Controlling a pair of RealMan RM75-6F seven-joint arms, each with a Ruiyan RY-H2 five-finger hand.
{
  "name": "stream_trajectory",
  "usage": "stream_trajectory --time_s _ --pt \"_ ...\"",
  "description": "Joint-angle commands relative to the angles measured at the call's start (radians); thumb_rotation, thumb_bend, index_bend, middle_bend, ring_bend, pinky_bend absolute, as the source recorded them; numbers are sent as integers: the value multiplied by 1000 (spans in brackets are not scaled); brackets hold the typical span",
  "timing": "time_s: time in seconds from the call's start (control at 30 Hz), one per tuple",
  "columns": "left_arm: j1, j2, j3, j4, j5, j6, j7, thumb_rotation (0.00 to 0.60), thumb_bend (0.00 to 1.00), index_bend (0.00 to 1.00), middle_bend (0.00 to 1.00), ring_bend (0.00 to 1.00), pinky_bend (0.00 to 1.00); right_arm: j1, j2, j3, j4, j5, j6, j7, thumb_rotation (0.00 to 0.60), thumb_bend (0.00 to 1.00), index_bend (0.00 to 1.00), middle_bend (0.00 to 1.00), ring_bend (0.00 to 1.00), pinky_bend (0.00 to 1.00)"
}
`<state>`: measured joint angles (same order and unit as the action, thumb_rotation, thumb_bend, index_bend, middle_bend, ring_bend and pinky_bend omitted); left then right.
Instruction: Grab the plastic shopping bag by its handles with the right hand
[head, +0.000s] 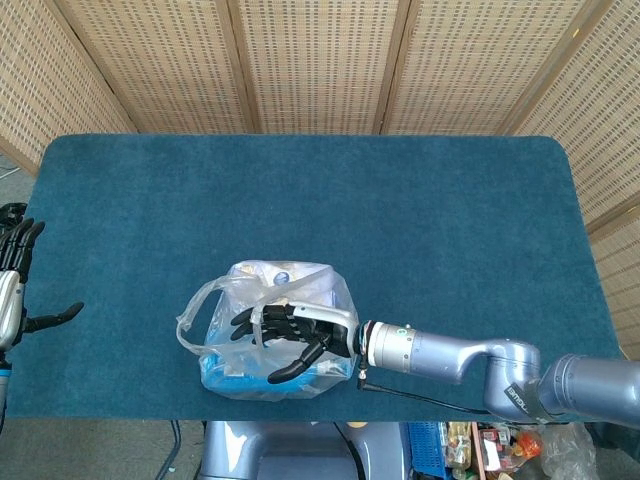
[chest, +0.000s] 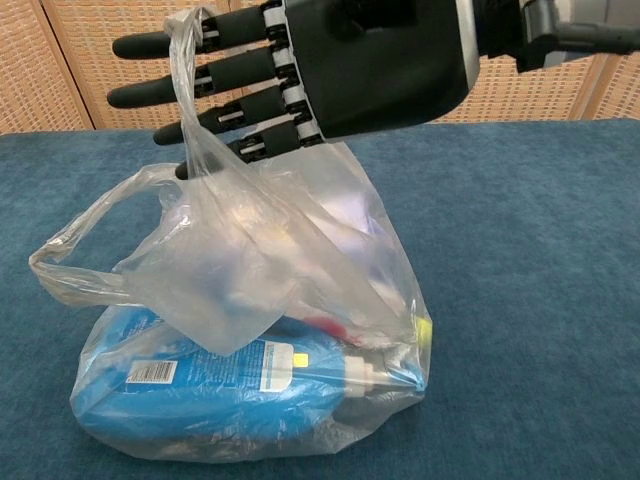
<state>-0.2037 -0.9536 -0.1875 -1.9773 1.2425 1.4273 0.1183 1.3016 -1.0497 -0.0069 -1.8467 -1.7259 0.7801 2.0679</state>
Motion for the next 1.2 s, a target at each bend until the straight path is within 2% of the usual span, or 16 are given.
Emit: stream_trajectory --time_s 0.03,0.23,0.4,0.6,0.73,0.9,0.97,1.1,1.2 --pt "-1 0 -1 1 -4 -1 -2 600 60 0 0 0 0 20 -9 -3 47 -18 26 112 600 7 164 278 199 191" --pt "-3 2 0 3 -8 -6 -3 600 59 0 0 0 0 51 12 -1 75 -26 29 216 600 24 216 380 309 340" --pt "-6 2 2 8 -10 -15 -1 600 59 0 0 0 0 74 37 -44 116 -86 39 301 600 22 349 480 415 430" --pt "-31 -8 3 34 -2 -48 8 600 64 0 0 0 0 82 31 -107 172 -163 83 346 600 29 400 503 439 443" --pt "-76 -26 8 110 53 -112 -20 600 67 0 0 0 0 80 19 -152 223 -198 129 380 600 34 415 516 447 447" --pt "-138 -67 38 237 211 -166 -69 600 69 0 0 0 0 72 17 -188 269 -221 201 417 600 49 421 522 451 450" --pt "-166 -104 64 322 323 -165 -101 600 67 0 0 0 0 71 18 -203 290 -226 225 436 600 52 426 523 455 453" --pt "-214 -194 114 504 519 -109 -205 600 66 0 0 0 0 72 21 -227 318 -229 258 463 600 58 429 525 457 455" --pt "-257 -285 151 660 663 -30 -294 600 69 6 0 0 0 75 31 -244 327 -233 274 472 600 64 429 525 457 456"
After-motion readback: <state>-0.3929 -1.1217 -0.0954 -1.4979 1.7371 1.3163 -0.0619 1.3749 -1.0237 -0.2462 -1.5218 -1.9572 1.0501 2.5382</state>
